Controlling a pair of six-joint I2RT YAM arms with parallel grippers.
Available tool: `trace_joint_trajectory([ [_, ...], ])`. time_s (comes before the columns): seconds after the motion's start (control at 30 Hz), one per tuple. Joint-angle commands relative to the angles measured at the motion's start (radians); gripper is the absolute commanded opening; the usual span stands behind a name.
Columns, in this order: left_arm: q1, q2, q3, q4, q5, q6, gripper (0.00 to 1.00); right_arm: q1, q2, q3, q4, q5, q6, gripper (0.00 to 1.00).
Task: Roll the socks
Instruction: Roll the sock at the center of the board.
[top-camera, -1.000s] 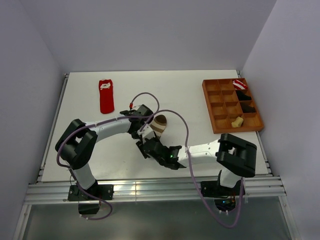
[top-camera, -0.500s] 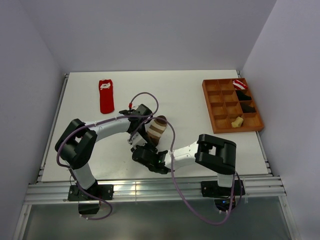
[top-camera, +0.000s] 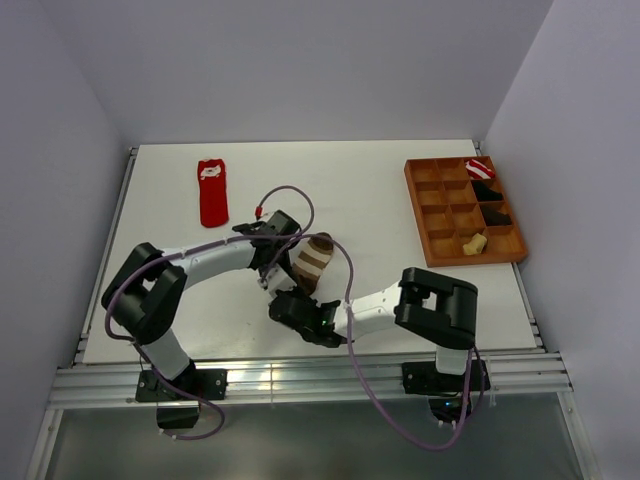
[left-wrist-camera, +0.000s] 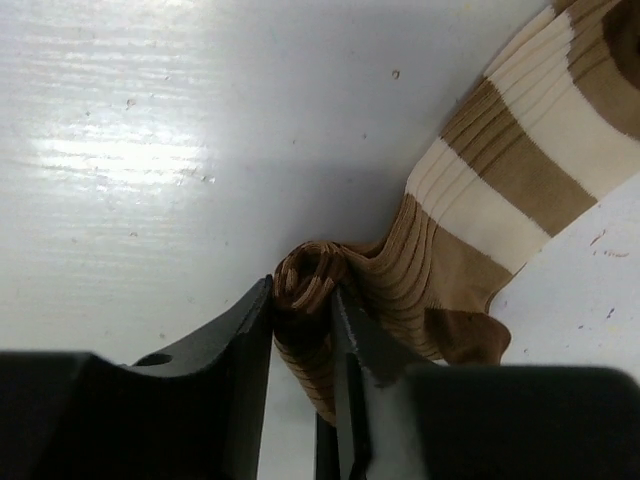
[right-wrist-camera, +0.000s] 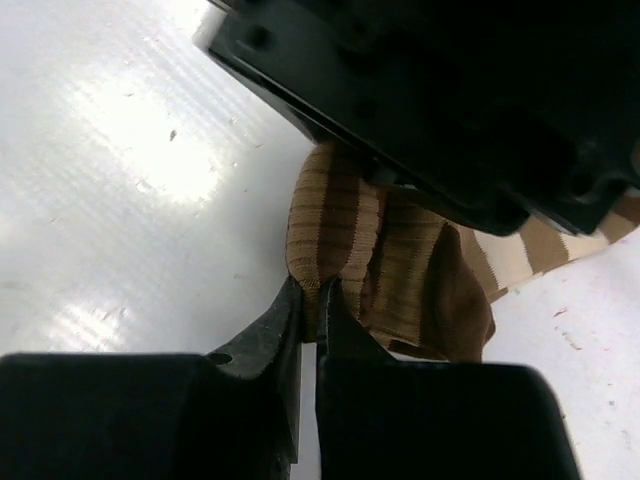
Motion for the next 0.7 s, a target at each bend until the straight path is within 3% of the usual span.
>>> trace_joint_trajectory([
  [0.0,-0.023,-0.09,-0.039,-0.026,-0.004,-0.006,0.39,-0.067,-0.098,-0.035,0.001,-0.165,0.1,0.0],
  [0.03,-0.023,-0.11,-0.042,-0.023,-0.015,-0.014,0.51,-0.077,-0.134,-0.046,0.008,-0.2,0.109,0.0],
  [0.13,-0.021,-0.195,-0.064,-0.003,-0.075,-0.046,0.68,-0.131,-0.184,-0.088,0.03,-0.352,0.163,0.0],
  [0.23,-0.021,-0.287,-0.1,0.006,-0.164,-0.103,0.76,-0.189,-0.205,-0.12,0.047,-0.496,0.206,0.0],
  [0.43,-0.02,-0.515,-0.252,0.108,-0.247,-0.207,0.77,-0.313,-0.19,-0.155,0.143,-0.832,0.336,0.0],
  [0.67,-0.02,-0.736,-0.5,0.297,-0.167,-0.267,0.75,-0.448,-0.09,-0.189,0.304,-1.131,0.514,0.0],
])
